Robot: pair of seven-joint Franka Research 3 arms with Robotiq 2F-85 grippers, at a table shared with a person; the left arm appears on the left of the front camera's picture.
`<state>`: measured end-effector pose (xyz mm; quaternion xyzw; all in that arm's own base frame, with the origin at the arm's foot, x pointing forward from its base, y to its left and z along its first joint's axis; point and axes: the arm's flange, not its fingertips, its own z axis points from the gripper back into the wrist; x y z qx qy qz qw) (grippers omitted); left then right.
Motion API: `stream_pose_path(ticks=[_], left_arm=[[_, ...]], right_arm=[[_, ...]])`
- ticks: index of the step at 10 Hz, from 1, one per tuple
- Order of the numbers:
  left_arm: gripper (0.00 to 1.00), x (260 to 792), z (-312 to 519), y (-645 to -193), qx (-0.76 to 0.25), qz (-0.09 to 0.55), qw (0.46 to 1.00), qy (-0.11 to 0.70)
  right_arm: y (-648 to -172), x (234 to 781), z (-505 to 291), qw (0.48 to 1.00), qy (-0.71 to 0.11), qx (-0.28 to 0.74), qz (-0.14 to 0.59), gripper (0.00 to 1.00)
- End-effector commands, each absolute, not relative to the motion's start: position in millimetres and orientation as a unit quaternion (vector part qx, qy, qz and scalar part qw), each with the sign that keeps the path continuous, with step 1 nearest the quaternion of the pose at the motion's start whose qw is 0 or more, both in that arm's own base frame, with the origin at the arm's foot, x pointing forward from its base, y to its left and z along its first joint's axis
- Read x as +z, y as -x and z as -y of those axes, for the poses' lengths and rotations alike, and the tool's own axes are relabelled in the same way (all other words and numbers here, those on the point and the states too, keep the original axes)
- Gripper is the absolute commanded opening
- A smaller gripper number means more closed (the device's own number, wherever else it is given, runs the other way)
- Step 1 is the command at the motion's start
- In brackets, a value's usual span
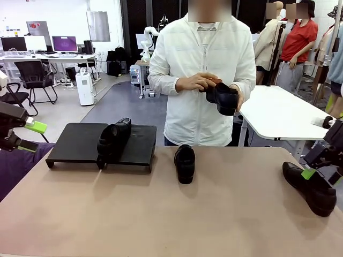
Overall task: Organize the shoes by placing them on the stand.
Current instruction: Pick up one Shoe and place it in the middle of the table.
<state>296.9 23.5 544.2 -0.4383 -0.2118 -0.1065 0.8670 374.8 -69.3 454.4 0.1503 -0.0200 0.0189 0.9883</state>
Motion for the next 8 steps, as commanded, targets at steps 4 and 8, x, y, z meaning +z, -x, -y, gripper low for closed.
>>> stream_pose_path(ticks=[4,8], left_arm=[[1.00,544,-26,-296,-0.118,0.214,0.864,0.440],[1.00,544,-26,-296,-0.118,0.214,0.864,0.440]], right_arm=[[-433,410,82,0.993,-0.069,0.070,0.064,1.00],[-460,385,92,0.994,-0.061,0.079,0.035,1.00]])
